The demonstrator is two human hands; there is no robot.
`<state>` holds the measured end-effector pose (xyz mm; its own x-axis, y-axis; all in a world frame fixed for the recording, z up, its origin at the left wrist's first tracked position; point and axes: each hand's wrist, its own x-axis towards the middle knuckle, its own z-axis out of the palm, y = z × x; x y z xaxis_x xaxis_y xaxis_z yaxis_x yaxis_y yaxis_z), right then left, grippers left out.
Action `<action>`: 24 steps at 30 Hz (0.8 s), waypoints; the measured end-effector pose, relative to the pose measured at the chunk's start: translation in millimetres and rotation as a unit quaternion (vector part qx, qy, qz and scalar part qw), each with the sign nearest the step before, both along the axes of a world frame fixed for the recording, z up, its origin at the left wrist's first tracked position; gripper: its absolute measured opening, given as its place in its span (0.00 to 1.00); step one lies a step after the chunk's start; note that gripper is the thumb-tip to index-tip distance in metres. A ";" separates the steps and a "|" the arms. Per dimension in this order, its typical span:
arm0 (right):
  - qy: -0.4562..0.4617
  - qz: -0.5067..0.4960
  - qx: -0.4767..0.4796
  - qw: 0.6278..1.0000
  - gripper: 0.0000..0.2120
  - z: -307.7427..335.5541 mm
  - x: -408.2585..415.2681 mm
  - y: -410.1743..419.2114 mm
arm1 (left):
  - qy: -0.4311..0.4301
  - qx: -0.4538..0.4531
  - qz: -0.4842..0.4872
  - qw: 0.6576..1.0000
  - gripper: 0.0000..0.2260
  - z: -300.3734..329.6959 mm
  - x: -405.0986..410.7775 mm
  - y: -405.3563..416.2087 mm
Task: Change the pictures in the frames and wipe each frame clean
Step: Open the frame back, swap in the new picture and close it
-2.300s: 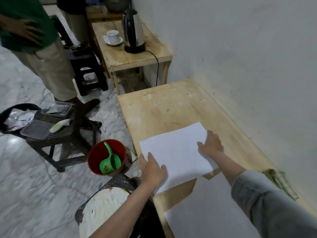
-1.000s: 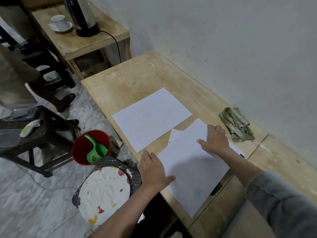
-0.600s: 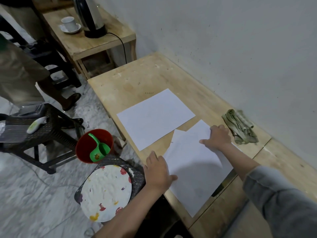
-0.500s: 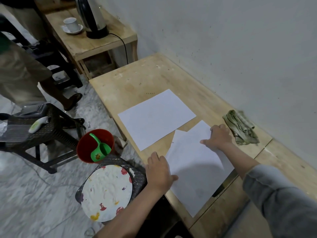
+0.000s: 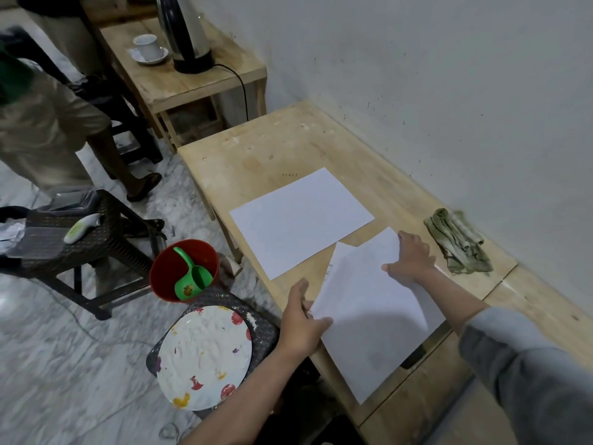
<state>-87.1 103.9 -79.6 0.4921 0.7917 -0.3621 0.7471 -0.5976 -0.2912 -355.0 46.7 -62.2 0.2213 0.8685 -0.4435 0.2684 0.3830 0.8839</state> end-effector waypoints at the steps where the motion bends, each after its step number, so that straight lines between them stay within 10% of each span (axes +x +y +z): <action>1: 0.012 -0.002 0.002 1.000 0.46 -0.7 0.7 0.7 | -0.034 -0.022 0.025 0.999 0.36 2.9 0.8 0.8; 7: 0.024 -0.009 0.004 1.000 0.46 1.1 6.2 3.0 | -0.150 -0.221 0.129 0.955 0.11 12.6 3.7 10.1; 15: 0.120 -0.072 0.114 0.984 0.41 12.1 14.2 -9.0 | -0.039 -0.080 0.120 0.989 0.08 17.1 12.9 4.3; 20: 0.187 -0.108 0.205 0.955 0.13 37.2 29.2 -37.9 | -0.034 -0.003 0.170 0.985 0.05 36.2 13.8 3.3; 24: 0.166 -0.108 0.247 0.949 0.13 63.7 50.2 -91.7 | -0.022 0.060 0.165 0.984 0.06 52.2 27.0 -11.5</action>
<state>-36.9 12.2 -15.9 0.5853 0.7991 -0.1372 0.4405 -0.4555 -0.7736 -328.0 35.3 -10.0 -0.0645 0.9416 -0.3304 0.1066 0.3357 0.9359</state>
